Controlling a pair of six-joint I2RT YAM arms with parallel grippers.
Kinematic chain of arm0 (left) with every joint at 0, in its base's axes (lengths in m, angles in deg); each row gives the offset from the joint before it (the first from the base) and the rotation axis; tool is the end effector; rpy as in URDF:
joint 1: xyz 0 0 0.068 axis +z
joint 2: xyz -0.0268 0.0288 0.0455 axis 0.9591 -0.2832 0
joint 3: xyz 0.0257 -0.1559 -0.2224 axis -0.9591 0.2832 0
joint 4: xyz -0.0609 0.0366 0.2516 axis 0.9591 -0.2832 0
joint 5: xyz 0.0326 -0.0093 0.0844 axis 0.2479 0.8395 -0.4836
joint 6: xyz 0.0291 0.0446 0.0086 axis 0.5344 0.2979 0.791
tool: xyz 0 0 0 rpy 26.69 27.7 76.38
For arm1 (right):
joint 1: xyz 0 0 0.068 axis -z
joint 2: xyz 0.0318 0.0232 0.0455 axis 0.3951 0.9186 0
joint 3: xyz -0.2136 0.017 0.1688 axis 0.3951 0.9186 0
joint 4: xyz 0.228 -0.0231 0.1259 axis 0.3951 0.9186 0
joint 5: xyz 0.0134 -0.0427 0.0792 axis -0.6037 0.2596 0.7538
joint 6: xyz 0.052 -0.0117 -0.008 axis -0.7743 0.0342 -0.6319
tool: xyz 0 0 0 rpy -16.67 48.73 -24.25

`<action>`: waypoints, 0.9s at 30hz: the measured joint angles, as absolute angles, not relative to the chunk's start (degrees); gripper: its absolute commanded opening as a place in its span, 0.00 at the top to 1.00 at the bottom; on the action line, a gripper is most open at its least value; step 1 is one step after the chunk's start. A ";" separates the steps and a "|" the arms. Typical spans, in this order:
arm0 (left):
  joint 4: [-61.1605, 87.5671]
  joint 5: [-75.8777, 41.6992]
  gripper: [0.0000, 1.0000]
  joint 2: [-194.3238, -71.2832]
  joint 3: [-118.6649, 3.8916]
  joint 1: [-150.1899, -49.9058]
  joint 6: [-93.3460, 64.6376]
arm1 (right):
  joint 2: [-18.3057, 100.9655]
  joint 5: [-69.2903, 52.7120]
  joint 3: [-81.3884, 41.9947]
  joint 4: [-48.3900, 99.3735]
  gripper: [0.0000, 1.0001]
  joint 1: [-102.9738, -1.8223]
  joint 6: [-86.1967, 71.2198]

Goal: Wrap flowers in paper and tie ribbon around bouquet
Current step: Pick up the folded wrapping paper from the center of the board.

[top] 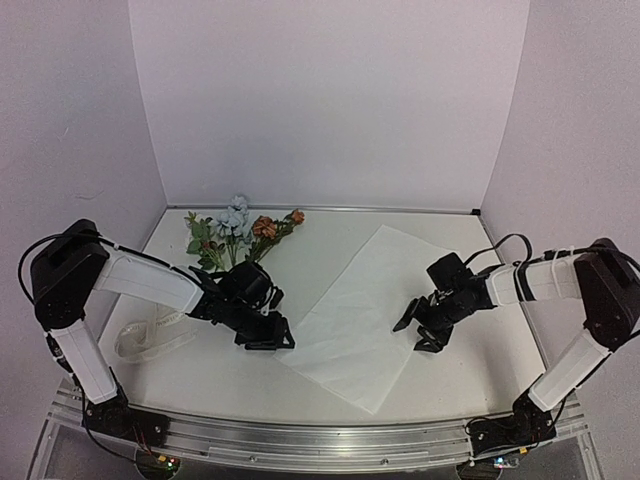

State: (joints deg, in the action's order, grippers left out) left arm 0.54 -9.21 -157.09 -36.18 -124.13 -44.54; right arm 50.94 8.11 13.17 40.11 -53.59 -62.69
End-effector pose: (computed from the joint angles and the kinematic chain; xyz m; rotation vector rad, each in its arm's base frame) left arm 0.1996 -0.2586 0.1361 0.3295 2.8321 -0.8441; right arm 0.2345 0.1540 0.1408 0.6654 2.8959 0.9489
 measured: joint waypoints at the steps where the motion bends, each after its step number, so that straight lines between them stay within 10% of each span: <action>1: 0.62 -9.03 0.53 -157.44 -36.52 -124.33 -44.53 | 51.50 8.21 12.71 39.76 0.33 -53.61 -62.75; 19: 0.40 -5.60 0.86 -160.29 -41.19 -125.27 -44.63 | 56.17 9.54 8.67 37.15 0.34 -54.12 -63.30; 27: -1.82 -6.09 0.85 -160.19 -43.81 -125.27 -44.09 | 56.81 9.77 7.80 37.36 0.31 -54.17 -62.50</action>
